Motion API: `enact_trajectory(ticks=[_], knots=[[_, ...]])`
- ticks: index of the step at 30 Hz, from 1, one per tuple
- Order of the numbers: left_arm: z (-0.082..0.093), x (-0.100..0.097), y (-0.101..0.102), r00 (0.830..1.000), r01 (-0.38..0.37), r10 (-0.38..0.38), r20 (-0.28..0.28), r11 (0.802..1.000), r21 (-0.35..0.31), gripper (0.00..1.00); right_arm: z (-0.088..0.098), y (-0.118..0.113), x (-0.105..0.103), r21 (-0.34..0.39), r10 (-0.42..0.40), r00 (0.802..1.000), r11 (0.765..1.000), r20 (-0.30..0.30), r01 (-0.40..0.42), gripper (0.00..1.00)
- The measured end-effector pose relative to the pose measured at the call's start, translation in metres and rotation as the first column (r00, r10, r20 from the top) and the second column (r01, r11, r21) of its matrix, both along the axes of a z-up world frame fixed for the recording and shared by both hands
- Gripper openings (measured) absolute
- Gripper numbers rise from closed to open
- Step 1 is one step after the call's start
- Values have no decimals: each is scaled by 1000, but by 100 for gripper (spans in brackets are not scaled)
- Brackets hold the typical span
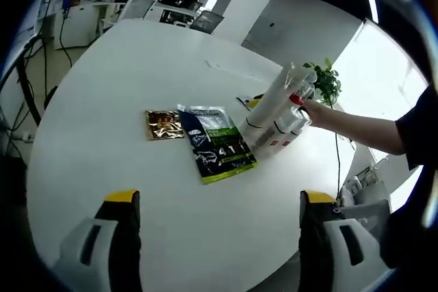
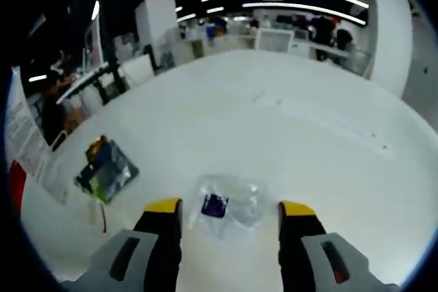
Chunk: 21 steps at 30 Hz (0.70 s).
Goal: Arrange the skincare products in the storage area until every visible bottle or jar stands upright without overlapping.
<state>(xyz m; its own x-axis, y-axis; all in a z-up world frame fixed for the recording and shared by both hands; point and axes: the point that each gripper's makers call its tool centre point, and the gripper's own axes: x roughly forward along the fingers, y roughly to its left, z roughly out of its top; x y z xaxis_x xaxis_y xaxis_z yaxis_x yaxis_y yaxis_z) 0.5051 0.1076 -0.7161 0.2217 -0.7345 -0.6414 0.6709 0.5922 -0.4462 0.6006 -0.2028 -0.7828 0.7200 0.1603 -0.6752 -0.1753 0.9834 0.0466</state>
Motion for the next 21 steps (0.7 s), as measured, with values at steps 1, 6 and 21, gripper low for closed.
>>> enact_trajectory(ticks=[1,6,21], knots=[[0,0,0,1000,0,0,-1,1000,-1,91,0,1,1,-2,7,1000,1000,0,-7,57],[-3,-1,-3,1000,4,-4,-7,1000,-2,91,-1,8,2,-86,79,997,993,-12,-80,50],[-1,-1,0,1000,4,-4,-3,1000,-3,91,-7,7,5,-83,39,999,996,-21,-40,37]])
